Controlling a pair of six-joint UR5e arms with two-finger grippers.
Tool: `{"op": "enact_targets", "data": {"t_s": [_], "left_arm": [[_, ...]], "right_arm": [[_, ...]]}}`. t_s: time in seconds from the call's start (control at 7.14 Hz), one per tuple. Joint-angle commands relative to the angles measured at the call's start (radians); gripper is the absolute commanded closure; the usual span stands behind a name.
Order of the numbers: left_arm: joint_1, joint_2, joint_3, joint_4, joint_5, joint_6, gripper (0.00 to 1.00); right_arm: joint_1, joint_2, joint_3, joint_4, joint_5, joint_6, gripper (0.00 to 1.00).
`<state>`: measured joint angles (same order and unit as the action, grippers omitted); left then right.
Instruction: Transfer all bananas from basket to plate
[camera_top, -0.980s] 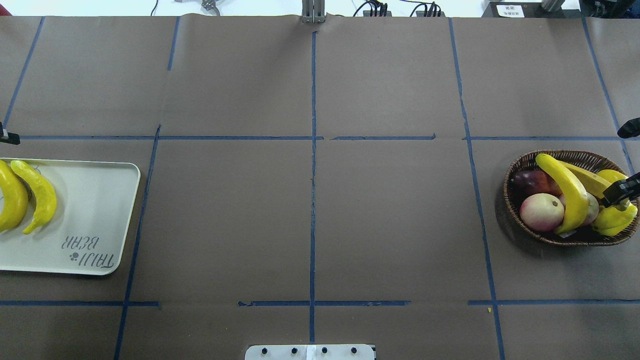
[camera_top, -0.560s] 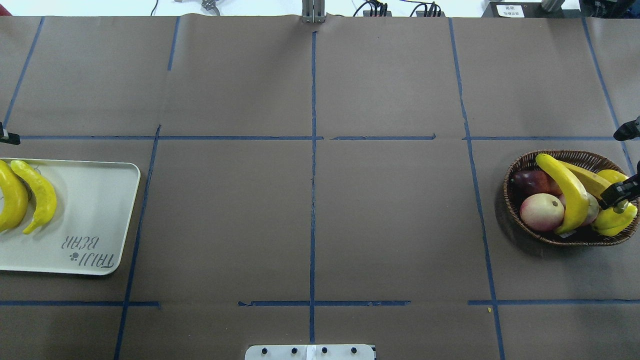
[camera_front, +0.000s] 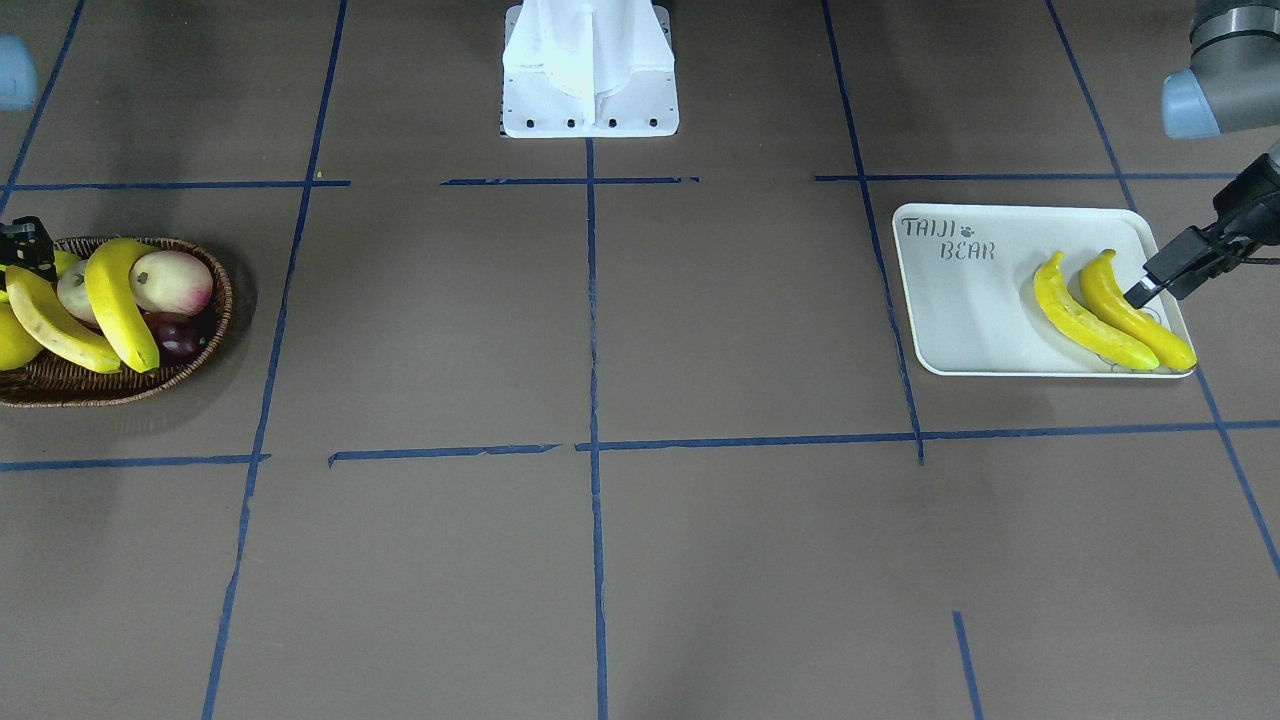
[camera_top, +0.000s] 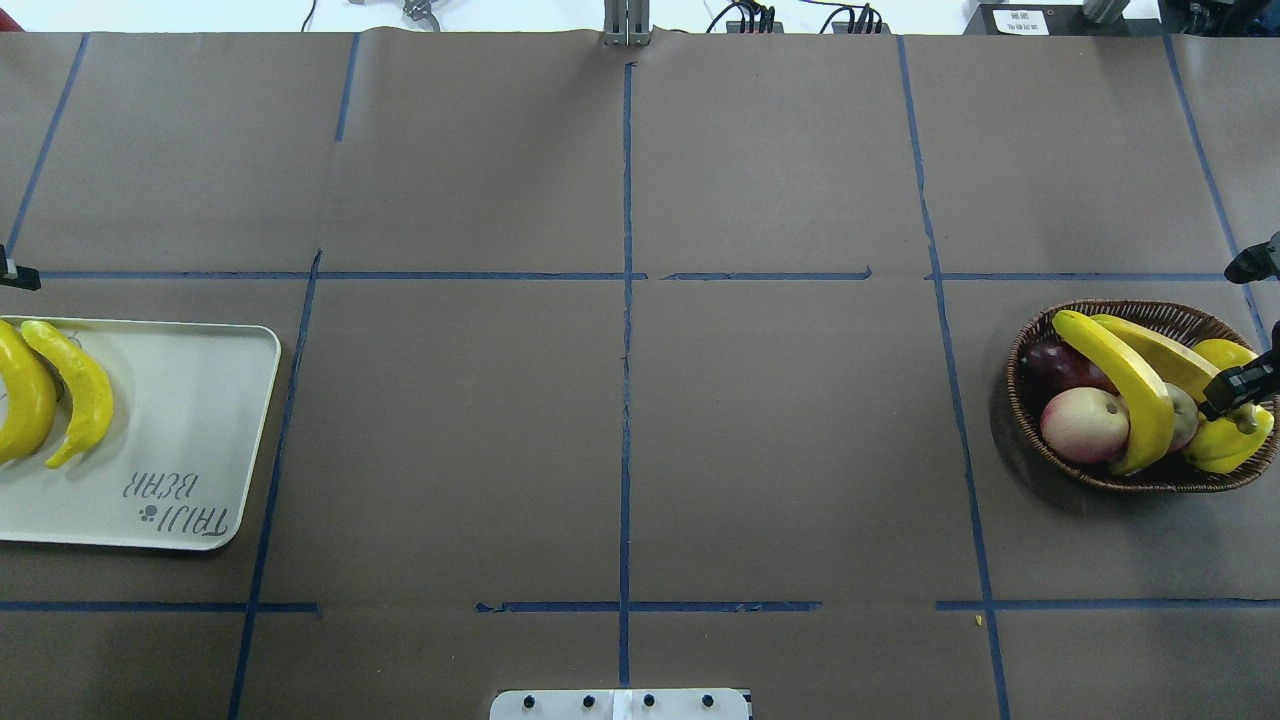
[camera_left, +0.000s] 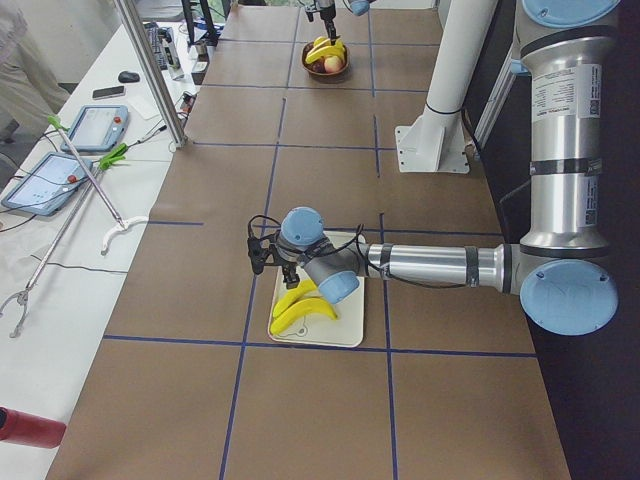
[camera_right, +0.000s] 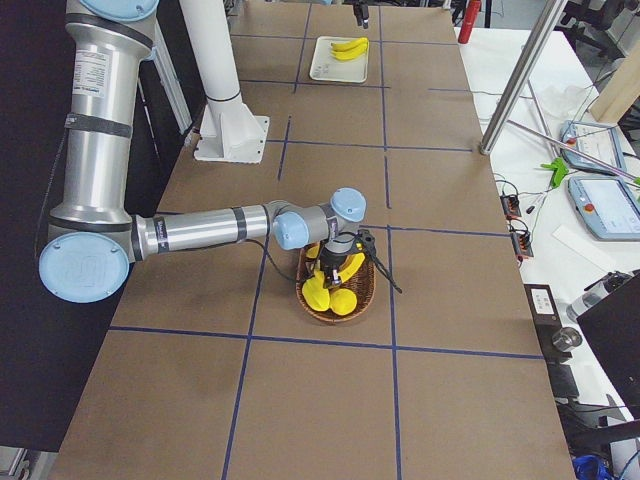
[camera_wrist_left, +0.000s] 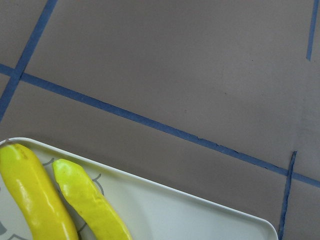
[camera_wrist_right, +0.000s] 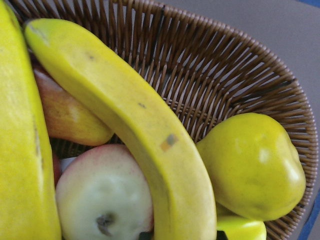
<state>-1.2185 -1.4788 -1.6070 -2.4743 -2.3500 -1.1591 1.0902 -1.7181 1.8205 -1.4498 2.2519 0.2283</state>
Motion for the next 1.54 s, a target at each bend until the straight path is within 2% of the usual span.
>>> {"op": "enact_targets", "data": {"t_s": [0.0, 0.56, 0.84, 1.26, 1.4], "left_arm": [[0.001, 0.000, -0.001, 0.000, 0.000, -0.001, 0.00], [0.004, -0.002, -0.001, 0.000, 0.001, -0.002, 0.00], [0.005, -0.002, -0.001, 0.000, 0.000, -0.005, 0.00], [0.014, -0.009, -0.002, 0.002, 0.000, -0.007, 0.00], [0.019, -0.012, -0.005, 0.000, -0.002, -0.029, 0.00]], "right_arm": [[0.002, -0.002, 0.026, -0.001, -0.056, -0.001, 1.00], [0.057, 0.009, 0.043, -0.003, -0.077, -0.001, 1.00], [0.112, 0.032, 0.098, -0.030, -0.072, 0.002, 1.00], [0.117, 0.243, 0.193, -0.317, -0.064, 0.064, 1.00], [0.112, 0.279, 0.204, -0.329, -0.051, 0.119, 1.00]]}}
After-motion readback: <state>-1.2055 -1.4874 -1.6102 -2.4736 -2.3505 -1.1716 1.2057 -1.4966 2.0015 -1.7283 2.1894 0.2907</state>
